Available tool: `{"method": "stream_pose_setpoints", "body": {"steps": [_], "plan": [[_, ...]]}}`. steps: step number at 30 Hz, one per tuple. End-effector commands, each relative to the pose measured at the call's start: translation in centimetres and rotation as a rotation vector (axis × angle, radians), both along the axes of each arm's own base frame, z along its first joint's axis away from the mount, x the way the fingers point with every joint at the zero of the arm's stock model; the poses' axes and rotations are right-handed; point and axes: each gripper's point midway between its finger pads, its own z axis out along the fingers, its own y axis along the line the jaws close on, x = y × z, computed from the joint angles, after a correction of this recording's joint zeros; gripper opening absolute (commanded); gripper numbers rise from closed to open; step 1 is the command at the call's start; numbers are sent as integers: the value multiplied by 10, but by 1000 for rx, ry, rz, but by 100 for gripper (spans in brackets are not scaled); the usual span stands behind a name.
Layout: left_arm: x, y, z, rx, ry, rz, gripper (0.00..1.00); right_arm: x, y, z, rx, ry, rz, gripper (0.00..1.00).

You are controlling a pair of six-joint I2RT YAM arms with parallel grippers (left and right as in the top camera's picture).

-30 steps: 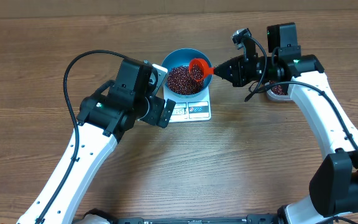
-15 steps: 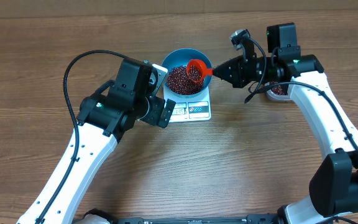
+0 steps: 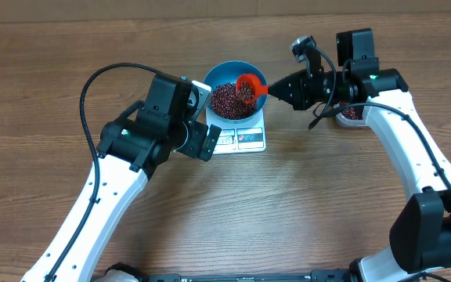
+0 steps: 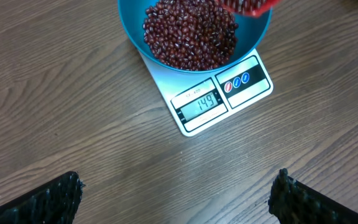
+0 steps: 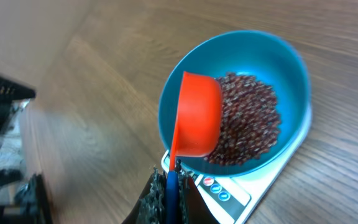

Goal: Scoop item into bowl and weigh 150g on scale
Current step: 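Tip the red cup slightly to trickle beans into the blue bowl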

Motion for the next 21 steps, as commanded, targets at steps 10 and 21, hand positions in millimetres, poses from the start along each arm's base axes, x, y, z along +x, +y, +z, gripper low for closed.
{"method": "stream_pose_setpoints", "body": {"steps": [10, 21], "plan": [[3, -1, 3, 9, -12, -15, 99, 8, -4, 21, -20, -58, -48, 4], [3, -1, 3, 9, -12, -15, 100, 8, -4, 21, -20, -58, -48, 4]]}}
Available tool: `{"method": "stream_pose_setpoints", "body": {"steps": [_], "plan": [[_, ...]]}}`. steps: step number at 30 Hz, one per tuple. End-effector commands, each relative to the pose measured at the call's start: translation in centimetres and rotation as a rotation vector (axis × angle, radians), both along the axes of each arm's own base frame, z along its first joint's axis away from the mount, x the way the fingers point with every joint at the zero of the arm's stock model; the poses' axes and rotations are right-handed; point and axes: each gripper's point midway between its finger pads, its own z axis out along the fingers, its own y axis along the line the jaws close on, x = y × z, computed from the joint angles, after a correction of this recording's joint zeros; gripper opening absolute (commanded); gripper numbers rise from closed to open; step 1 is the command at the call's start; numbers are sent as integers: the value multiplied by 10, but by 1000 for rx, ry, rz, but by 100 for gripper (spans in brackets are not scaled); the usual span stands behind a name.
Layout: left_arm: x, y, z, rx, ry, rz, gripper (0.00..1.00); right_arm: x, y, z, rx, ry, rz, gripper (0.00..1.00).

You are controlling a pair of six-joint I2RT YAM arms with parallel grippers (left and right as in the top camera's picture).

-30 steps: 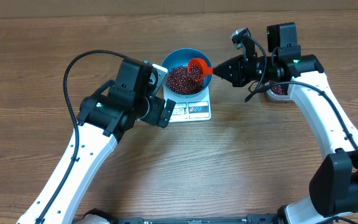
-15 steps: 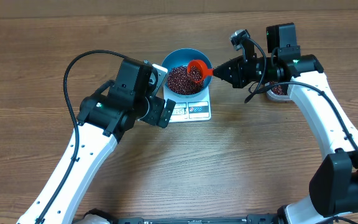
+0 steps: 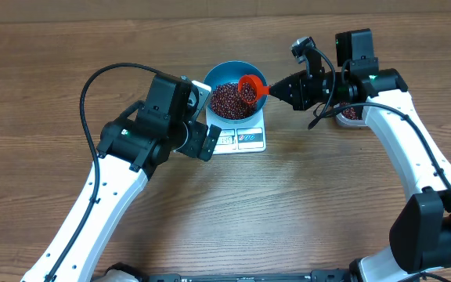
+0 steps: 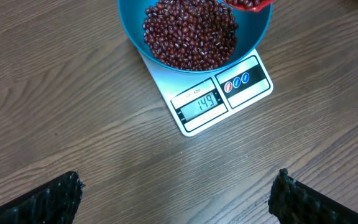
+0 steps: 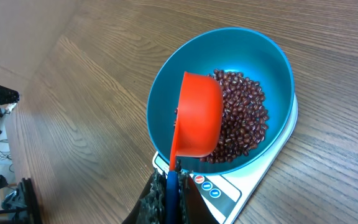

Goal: Scoop item into bowl and weigh 150g on scale
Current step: 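Tip the red cup slightly to trickle beans into the blue bowl, then move the red cup with the right gripper back over the bean tub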

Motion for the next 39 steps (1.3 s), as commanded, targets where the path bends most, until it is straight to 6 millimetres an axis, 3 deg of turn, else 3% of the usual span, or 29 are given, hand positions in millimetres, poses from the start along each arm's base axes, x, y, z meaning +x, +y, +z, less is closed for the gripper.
{"method": "stream_pose_setpoints", "body": {"steps": [1, 15, 30, 34, 39], "plan": [[3, -1, 3, 9, -12, -15, 100, 2, 1, 25, 13, -65, -1, 4], [3, -1, 3, 9, -12, -15, 100, 2, 1, 26, 22, -54, -7, 4], [3, -1, 3, 9, -12, -15, 100, -6, 7, 48, 177, -2, 23, 4], [3, -1, 3, 9, -12, -15, 99, -5, -5, 60, 243, 14, 14, 4], [3, -1, 3, 9, -12, -15, 99, -3, -39, 76, 354, 22, -3, 4]]}}
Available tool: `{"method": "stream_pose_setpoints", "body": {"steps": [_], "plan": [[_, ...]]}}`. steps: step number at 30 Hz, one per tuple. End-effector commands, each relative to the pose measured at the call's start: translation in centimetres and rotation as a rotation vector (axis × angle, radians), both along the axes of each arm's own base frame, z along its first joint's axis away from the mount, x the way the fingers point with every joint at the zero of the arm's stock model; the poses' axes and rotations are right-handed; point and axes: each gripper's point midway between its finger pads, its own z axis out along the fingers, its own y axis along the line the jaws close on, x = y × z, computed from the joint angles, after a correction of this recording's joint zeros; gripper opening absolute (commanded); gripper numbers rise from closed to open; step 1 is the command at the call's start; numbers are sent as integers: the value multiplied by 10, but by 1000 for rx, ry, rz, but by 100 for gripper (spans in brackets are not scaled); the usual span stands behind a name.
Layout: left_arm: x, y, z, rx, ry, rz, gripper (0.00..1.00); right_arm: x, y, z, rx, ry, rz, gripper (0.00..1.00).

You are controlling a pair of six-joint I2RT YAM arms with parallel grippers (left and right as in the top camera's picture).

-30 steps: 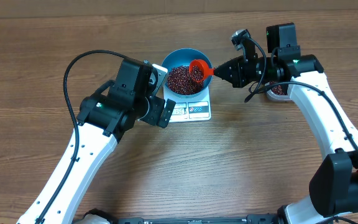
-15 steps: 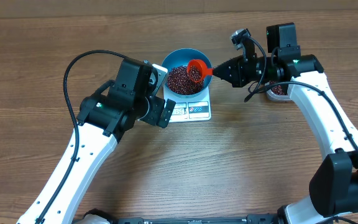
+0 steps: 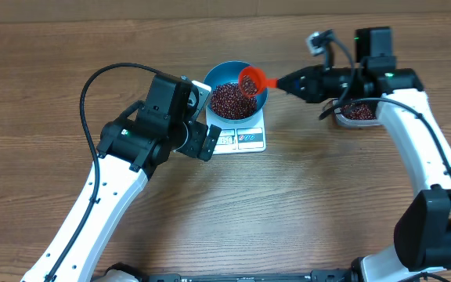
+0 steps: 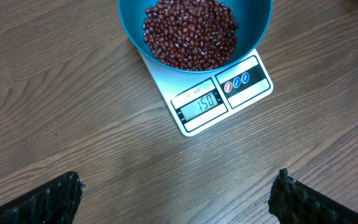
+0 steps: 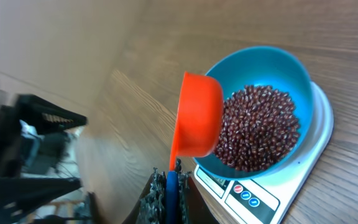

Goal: Scoop item into bowl and weigh 150g on scale
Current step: 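Move the red cup with the right gripper back over the bean tub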

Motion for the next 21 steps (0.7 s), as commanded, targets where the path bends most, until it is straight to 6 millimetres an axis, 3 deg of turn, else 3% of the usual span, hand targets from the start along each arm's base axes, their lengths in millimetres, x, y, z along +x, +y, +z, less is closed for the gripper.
{"method": "stream_pose_setpoints", "body": {"steps": [1, 9, 13, 16, 21], "plan": [[3, -1, 3, 9, -12, -15, 99, -3, -25, 45, 121, -59, -5, 4], [3, -1, 3, 9, -12, -15, 99, 5, -123, 37, 132, 40, -266, 4], [3, -1, 3, 9, -12, -15, 99, 2, -170, 22, 55, 103, -427, 4], [3, -1, 3, 9, -12, -15, 99, -3, -197, 11, -22, 147, -532, 3], [3, -1, 3, 9, -12, -15, 100, -9, -219, 3, -146, 165, -630, 4]]}}
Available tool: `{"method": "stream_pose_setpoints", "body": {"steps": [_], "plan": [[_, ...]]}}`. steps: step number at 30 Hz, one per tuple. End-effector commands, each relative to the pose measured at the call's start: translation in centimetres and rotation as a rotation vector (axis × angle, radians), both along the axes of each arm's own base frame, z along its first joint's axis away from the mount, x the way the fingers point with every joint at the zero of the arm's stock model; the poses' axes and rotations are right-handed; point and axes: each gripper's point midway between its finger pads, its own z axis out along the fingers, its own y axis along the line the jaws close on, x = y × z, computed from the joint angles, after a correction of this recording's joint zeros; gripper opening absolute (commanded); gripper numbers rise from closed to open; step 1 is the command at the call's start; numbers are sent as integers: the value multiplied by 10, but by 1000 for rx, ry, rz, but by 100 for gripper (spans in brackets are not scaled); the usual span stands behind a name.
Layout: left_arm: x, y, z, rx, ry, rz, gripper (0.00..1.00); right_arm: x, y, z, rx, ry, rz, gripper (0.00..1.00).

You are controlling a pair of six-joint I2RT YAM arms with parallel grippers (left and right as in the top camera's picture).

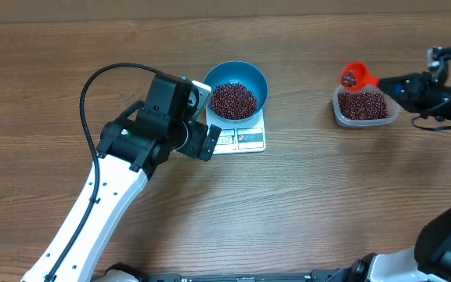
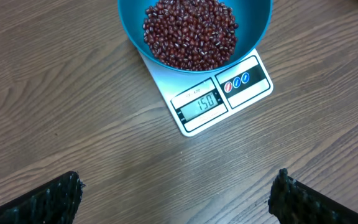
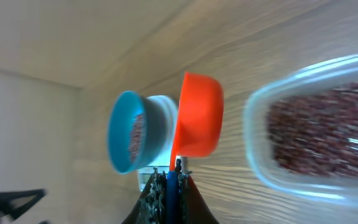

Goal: Scoop item into bowl and weigh 150g on scale
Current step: 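Move the red cup with the right gripper back over the bean tub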

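Observation:
A blue bowl (image 1: 238, 88) full of red beans sits on the white scale (image 1: 245, 139), whose display (image 2: 198, 103) reads 150. My right gripper (image 1: 398, 84) is shut on the handle of an orange scoop (image 1: 353, 76), held over the far left corner of a clear tub of beans (image 1: 364, 106); a few beans lie in the scoop. In the right wrist view the scoop (image 3: 197, 115) is between bowl (image 3: 126, 130) and tub (image 3: 319, 140). My left gripper (image 2: 176, 196) hangs open over bare table just in front of the scale.
The brown wooden table (image 1: 304, 204) stretches all around. The left arm (image 1: 143, 133) sits just left of the scale.
My right gripper has carried the scoop from above the bowl's right rim far to the right, over the clear tub. The left arm has not moved; the display still reads 150.
The scoop was tipped over the bowl with the scale reading 149, and stayed so at the following moment. Then the reading was 150 and the scoop stood higher at the rim. Now the scoop is over the tub of beans.

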Motion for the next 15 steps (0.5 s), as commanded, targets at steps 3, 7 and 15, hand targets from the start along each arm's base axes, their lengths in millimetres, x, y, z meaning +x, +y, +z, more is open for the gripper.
{"method": "stream_pose_setpoints", "body": {"steps": [3, 7, 15], "plan": [[3, -1, 3, 9, -12, -15, 99, -3, -23, 14, -216, -10, -95, 4], [3, -1, 3, 9, -12, -15, 100, -8, -37, 7, -323, 41, -155, 4], [3, -1, 3, 9, -12, -15, 99, -14, -49, -10, -469, 148, -219, 4]]}}
